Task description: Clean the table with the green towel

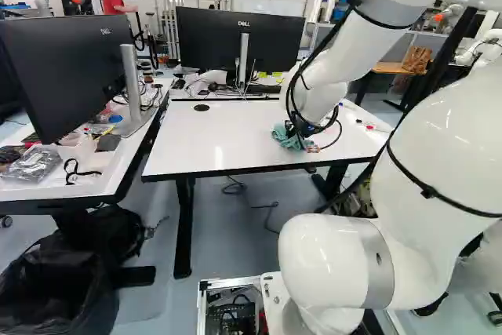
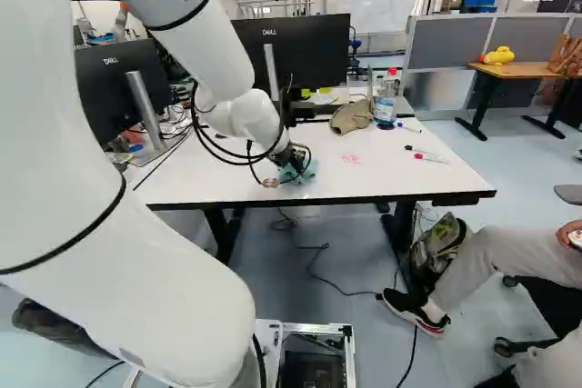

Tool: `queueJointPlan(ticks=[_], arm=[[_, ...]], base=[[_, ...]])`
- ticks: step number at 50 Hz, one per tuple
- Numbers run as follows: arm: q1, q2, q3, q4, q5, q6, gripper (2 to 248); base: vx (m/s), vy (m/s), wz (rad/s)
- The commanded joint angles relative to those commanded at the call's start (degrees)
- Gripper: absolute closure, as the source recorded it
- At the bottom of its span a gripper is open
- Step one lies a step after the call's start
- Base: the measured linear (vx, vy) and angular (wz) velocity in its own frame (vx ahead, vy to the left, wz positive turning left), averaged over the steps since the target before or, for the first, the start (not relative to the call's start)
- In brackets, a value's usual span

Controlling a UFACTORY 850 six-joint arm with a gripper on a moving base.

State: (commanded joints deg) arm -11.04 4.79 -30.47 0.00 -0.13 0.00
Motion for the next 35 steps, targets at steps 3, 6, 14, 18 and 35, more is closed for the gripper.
queueJointPlan(ticks=[3, 6, 14, 18, 35], arm=[[0.0, 0.0, 0.0, 0.0, 0.0, 0.0, 200], [0.0, 0.0, 0.0, 0.0, 0.0, 0.0, 200], [0.4, 0.6, 0.2, 0.0, 0.0, 0.0, 200], [1.0, 1.5, 0.6, 0.0, 0.0, 0.0, 200], [4.8, 5.8, 2.0, 0.0, 0.0, 0.0, 200]], base=[[0.0, 0.0, 0.0], [0.0, 0.0, 0.0], [0.0, 0.0, 0.0], [0.0, 0.0, 0.0], [0.0, 0.0, 0.0]])
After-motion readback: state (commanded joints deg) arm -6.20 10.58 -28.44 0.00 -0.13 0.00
